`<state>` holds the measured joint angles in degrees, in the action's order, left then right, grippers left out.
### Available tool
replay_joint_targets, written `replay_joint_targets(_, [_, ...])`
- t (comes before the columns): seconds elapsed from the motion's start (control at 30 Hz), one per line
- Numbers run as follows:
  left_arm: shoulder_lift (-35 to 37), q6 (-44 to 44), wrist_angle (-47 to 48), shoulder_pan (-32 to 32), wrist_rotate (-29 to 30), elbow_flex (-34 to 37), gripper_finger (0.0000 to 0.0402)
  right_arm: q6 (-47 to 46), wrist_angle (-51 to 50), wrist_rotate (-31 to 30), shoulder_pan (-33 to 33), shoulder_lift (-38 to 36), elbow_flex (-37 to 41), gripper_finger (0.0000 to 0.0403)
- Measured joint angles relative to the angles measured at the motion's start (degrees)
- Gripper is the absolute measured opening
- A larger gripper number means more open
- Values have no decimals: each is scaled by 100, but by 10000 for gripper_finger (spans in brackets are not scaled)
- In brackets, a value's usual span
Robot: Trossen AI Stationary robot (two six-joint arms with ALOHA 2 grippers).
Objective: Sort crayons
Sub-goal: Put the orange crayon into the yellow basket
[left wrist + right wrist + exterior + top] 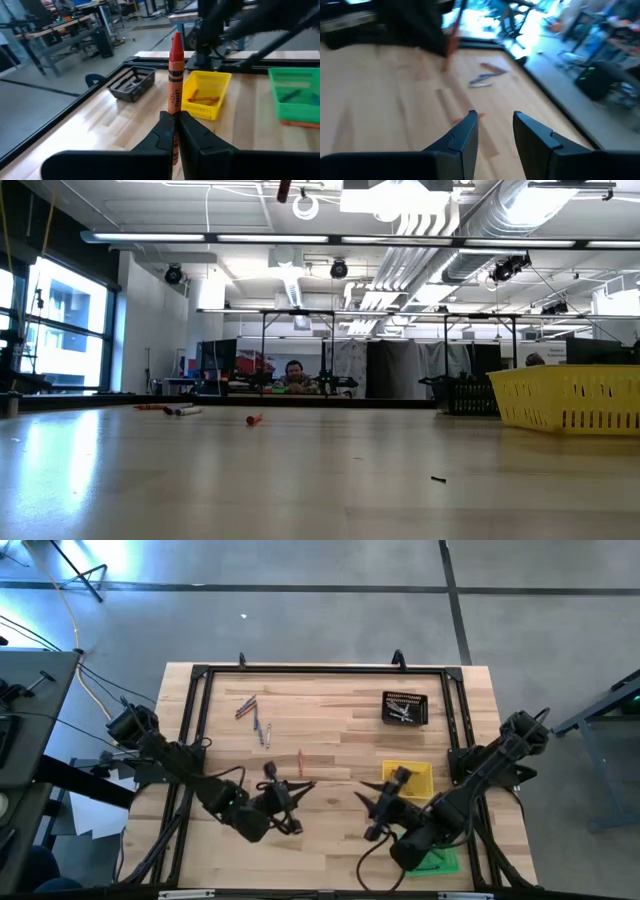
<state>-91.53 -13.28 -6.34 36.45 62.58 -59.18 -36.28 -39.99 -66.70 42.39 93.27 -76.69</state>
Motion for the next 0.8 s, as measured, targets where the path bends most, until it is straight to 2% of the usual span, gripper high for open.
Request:
replay_joint_targets(0.13, [0, 140, 14, -84, 1, 0, 0, 1119, 615, 784, -194, 0, 0, 116])
replay_joint_targets(0.3, [0, 302, 15, -20, 0, 0, 0, 2290, 1008, 2110, -621, -1, 29, 116])
replay_joint_targets(0.4, [0, 306, 75, 78, -1, 0, 0, 2836, 1566, 2756, -956, -70, 356, 116])
replay_joint_targets(0.57, [0, 305, 179, 290, 13, 26, 0, 3220, 3317, 3941, -1657, -488, 1375, 116])
replay_joint_targets(0.8, [0, 343, 216, 504, 309, 28, 0, 3149, 6177, 5220, -2348, -1093, 2698, 116])
